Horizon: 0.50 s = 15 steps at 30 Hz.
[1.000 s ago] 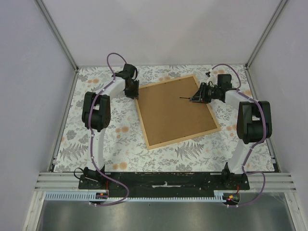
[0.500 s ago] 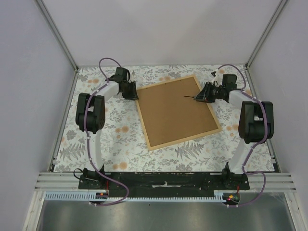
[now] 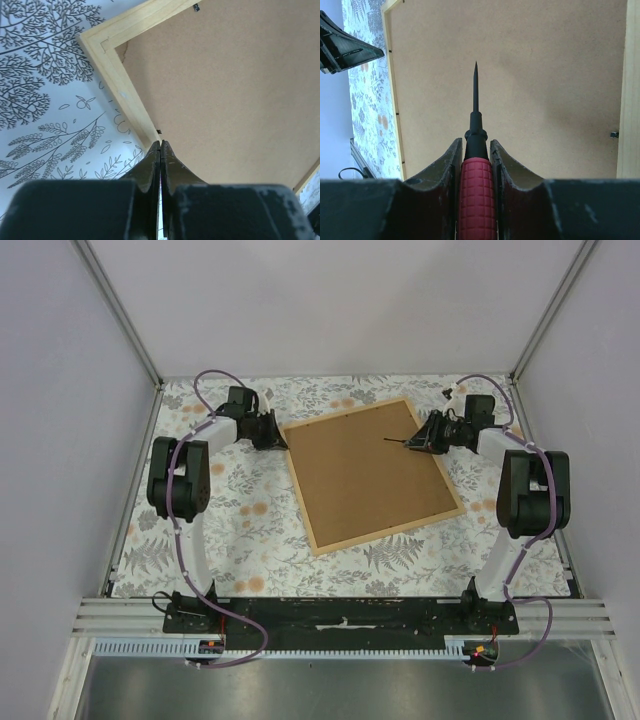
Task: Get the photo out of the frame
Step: Adjust the photo frame item on the photo frame.
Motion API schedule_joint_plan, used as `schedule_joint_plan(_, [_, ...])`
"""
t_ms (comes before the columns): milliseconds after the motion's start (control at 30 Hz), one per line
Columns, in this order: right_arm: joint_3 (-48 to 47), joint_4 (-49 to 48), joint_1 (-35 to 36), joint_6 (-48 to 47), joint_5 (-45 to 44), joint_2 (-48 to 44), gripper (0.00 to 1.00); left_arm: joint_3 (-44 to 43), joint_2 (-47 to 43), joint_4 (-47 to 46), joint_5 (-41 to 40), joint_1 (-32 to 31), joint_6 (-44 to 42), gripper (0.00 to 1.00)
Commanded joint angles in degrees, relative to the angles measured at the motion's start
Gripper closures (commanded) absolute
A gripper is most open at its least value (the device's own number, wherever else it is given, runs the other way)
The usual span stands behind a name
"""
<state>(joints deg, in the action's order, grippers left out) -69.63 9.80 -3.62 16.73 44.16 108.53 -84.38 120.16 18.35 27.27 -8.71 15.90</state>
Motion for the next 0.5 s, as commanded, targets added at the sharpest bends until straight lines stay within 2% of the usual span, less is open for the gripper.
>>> schedule_joint_plan(0, [0.6,-2.3,-0.6,0.5,1.5,-0.5,1.00,-2.1,-2.6,-1.2,2.5,-0.3,1.7,0.96])
schedule_joint_plan(133, [0.6,-2.7,-0.6,0.6,1.3,-0.5,1.00,-7.8,-0.8,5.5,-6.6,-1.9,0.0,0.68])
schedule_joint_plan(233, [0.7,-2.6,-0.6,0.4,1.2,-0.6,1.00,-10.2,0.2,8.6,-12.7,-3.9,-0.5,0.60])
schedule_joint_plan(333, [0.7,-2.8,-0.6,0.4,1.2,-0.8,1.00,-12.2,1.4,12.0,-19.5,-5.8,-1.2,0.57])
schedule_joint_plan(467, [0.8,-2.7,-0.7,0.1,0.6,-1.7,1.00,-13.1,1.4,14.1,-25.0,-7.7,-1.6,0.49])
